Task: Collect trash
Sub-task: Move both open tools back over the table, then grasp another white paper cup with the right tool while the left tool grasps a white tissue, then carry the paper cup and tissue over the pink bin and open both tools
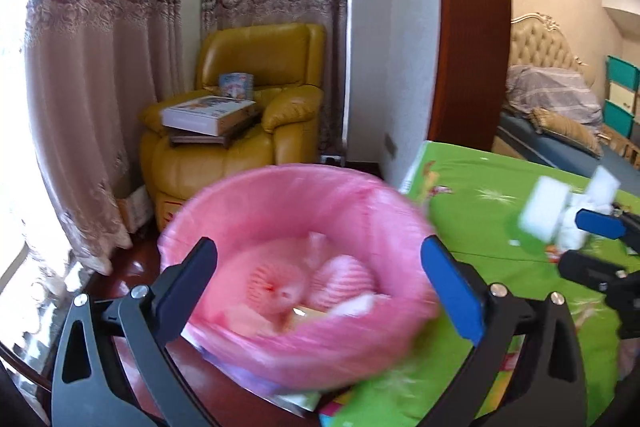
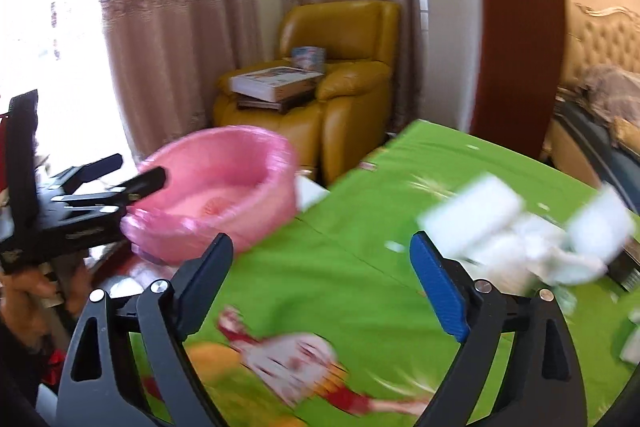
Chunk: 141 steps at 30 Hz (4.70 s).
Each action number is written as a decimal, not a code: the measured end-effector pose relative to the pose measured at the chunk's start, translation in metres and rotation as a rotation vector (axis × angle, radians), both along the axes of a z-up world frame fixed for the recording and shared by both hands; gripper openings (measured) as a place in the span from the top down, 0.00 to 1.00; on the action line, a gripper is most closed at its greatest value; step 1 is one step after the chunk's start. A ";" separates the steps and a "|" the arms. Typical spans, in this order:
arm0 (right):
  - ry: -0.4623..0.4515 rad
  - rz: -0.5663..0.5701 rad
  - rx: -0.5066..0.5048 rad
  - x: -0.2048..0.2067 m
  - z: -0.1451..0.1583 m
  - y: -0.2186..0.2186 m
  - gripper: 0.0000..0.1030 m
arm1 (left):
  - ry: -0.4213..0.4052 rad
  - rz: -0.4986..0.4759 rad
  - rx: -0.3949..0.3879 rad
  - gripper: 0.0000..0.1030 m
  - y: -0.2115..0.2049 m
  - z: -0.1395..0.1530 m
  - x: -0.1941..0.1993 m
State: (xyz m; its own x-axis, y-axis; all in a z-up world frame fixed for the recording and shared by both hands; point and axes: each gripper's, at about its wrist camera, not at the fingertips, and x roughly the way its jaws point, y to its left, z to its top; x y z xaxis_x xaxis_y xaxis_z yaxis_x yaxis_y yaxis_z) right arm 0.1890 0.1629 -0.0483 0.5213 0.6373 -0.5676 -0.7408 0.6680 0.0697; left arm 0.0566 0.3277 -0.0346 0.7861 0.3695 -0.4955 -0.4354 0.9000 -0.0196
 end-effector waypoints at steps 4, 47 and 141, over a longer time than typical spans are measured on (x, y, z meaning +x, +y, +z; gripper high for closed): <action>0.048 -0.086 0.022 0.012 -0.010 -0.041 0.18 | -0.013 -0.065 -0.044 0.04 -0.037 0.007 0.005; 0.272 -0.359 0.082 0.146 -0.049 -0.314 0.21 | 0.175 -0.321 -0.169 0.04 -0.227 -0.042 0.120; 0.011 -0.033 -0.013 -0.010 -0.002 -0.049 0.56 | 0.005 -0.051 -0.102 0.66 -0.020 0.008 -0.006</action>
